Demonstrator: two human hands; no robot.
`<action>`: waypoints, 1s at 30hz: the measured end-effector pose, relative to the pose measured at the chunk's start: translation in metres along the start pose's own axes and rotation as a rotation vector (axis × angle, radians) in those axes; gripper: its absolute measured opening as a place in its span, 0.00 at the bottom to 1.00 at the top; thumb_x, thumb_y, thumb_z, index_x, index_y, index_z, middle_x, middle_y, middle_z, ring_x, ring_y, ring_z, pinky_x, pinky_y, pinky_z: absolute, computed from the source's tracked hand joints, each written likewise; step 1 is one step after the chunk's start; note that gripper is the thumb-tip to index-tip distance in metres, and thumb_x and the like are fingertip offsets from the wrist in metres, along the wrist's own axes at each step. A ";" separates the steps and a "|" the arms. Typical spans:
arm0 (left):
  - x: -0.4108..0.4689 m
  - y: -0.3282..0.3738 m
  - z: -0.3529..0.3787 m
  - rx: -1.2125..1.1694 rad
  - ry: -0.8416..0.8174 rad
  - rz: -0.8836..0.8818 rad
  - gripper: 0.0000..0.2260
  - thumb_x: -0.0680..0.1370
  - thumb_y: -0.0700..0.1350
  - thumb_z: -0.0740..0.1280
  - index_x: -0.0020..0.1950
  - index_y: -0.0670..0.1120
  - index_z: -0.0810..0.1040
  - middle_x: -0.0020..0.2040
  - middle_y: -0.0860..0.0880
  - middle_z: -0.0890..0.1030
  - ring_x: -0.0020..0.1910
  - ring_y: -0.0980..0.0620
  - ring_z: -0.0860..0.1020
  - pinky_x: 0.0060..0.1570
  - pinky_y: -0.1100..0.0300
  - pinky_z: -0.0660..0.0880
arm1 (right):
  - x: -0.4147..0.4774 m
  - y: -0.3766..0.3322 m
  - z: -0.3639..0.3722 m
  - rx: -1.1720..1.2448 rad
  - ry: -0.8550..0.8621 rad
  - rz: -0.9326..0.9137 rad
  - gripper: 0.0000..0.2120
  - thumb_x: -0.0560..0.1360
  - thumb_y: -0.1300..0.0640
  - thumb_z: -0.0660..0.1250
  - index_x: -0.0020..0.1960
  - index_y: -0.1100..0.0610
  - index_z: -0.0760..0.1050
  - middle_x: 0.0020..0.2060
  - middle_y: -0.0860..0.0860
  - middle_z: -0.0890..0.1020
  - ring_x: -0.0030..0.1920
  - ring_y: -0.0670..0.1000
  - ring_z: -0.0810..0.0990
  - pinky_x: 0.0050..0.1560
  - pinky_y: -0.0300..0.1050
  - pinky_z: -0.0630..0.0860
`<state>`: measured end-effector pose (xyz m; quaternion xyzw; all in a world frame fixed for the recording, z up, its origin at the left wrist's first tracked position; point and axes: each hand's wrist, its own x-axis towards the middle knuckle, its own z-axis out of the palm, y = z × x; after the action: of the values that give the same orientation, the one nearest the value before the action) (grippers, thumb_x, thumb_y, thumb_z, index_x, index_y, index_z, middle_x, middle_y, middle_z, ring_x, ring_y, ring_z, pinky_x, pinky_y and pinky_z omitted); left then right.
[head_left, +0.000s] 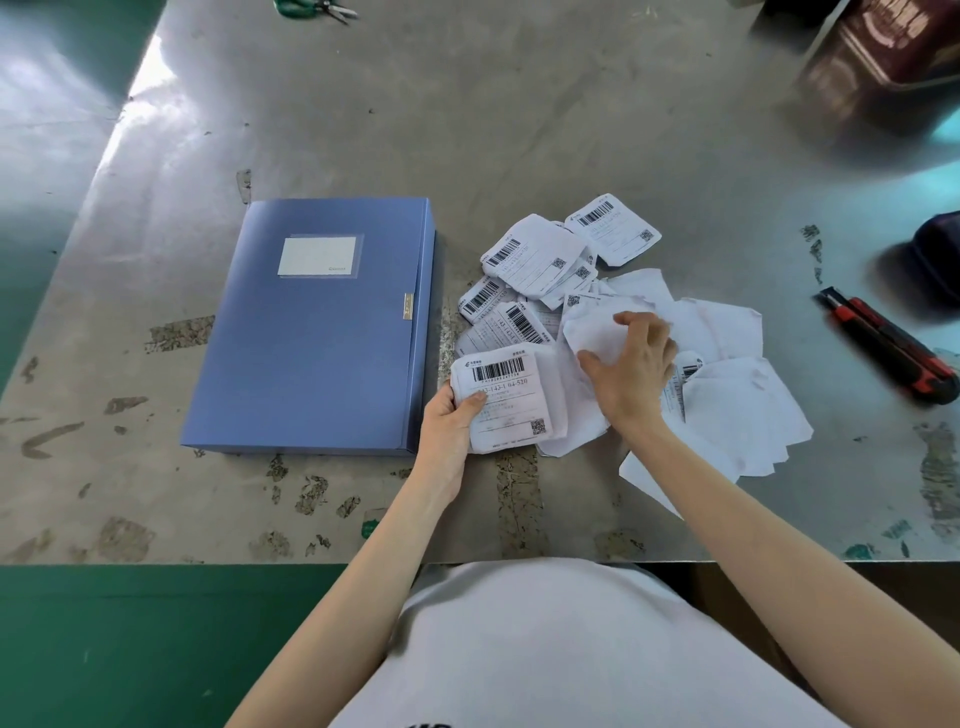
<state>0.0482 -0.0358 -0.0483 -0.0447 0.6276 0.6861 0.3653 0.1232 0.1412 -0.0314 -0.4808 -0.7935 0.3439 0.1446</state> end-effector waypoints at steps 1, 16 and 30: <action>0.000 -0.001 -0.001 0.002 0.007 -0.003 0.09 0.79 0.36 0.63 0.54 0.47 0.78 0.50 0.51 0.85 0.48 0.52 0.84 0.43 0.55 0.82 | 0.004 0.003 -0.001 -0.054 -0.011 0.031 0.30 0.69 0.54 0.72 0.66 0.58 0.65 0.68 0.57 0.63 0.69 0.60 0.60 0.67 0.54 0.57; 0.002 -0.004 -0.001 0.036 0.039 -0.013 0.09 0.79 0.36 0.64 0.53 0.48 0.78 0.51 0.50 0.84 0.48 0.52 0.83 0.39 0.57 0.81 | 0.005 0.026 -0.005 -0.453 -0.085 -0.249 0.19 0.71 0.50 0.65 0.59 0.59 0.72 0.59 0.56 0.74 0.60 0.60 0.71 0.60 0.54 0.63; 0.003 0.000 0.003 0.031 0.033 -0.022 0.09 0.79 0.37 0.64 0.53 0.50 0.77 0.52 0.50 0.84 0.52 0.49 0.82 0.49 0.48 0.80 | 0.013 -0.006 -0.040 0.711 -0.108 0.202 0.08 0.75 0.66 0.64 0.41 0.55 0.77 0.35 0.50 0.83 0.33 0.49 0.81 0.34 0.43 0.80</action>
<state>0.0476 -0.0314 -0.0494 -0.0570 0.6437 0.6714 0.3629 0.1348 0.1665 0.0003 -0.4577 -0.5796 0.6353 0.2258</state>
